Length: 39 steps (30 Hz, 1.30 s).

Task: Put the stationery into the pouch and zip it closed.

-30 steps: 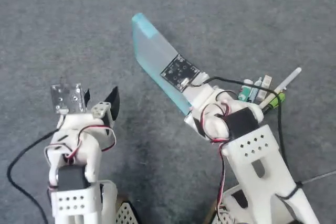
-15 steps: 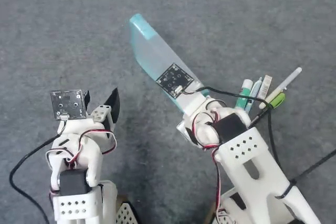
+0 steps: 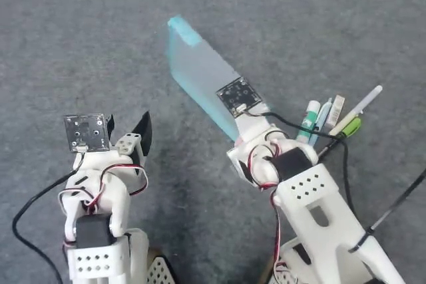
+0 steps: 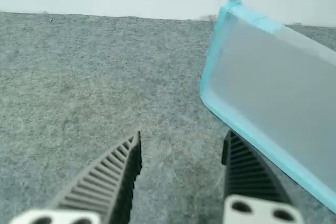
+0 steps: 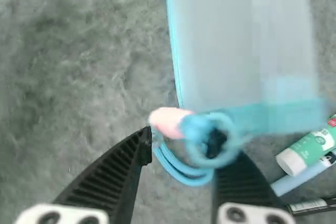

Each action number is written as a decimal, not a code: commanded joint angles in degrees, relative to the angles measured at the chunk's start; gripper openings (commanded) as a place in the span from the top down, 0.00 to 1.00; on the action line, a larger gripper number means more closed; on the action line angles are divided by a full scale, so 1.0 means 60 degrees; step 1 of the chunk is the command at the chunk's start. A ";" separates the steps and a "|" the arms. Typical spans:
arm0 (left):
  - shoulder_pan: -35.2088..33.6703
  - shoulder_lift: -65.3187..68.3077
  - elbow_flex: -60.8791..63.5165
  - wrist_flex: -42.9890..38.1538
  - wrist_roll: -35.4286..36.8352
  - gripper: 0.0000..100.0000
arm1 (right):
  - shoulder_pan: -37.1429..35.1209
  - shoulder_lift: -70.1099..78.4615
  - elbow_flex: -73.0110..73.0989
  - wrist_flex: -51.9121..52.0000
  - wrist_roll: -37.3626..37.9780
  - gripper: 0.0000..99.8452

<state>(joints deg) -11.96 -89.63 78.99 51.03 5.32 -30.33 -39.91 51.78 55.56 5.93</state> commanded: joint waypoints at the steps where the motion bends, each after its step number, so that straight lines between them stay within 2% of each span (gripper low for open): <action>1: 0.0059 -0.0147 -0.0110 -0.0132 -0.0103 0.76 | -0.0022 -0.0066 0.0352 -0.1018 -0.0513 0.81; 8: 0.0073 -0.0161 -0.0022 -0.0176 -0.0103 0.76 | -0.0007 -0.0022 0.0645 -0.1516 -0.0308 0.81; 12: 0.0073 -0.0161 -0.0022 -0.0176 -0.0103 0.76 | 0.1033 0.0022 0.0615 -0.1531 -0.0410 0.81; 16: 0.0073 -0.0161 -0.0022 -0.0176 -0.0103 0.76 | 0.2293 0.0051 0.0615 -0.1604 -0.1553 0.81; 18: 0.0073 -0.0161 -0.0022 -0.0176 -0.0103 0.76 | 0.2791 0.0051 0.0615 -0.1575 -0.1626 0.81; 24: 0.0088 -0.0161 -0.0007 -0.0176 -0.0088 0.76 | 0.3348 0.0051 0.0615 -0.1575 -0.1714 0.81; 29: 0.0527 -0.0161 0.0212 -0.0308 -0.0088 0.76 | 0.3407 0.0212 -0.0029 -0.1223 -0.2799 0.81; 34: 0.0747 -0.0161 0.0403 -0.0498 -0.0103 0.76 | 0.3568 0.1399 -0.1114 -0.0637 -0.3868 0.81; 36: 0.0747 -0.0161 0.0418 -0.0498 -0.0117 0.76 | 0.3788 0.2073 -0.1582 -0.0637 -0.4777 0.81; 39: 0.0747 -0.0161 0.0432 -0.0498 -0.0117 0.76 | 0.3875 0.2982 -0.2344 -0.0637 -0.6769 0.81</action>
<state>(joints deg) -7.82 -89.63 82.51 50.42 5.32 -8.35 -27.34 45.54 51.16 -21.05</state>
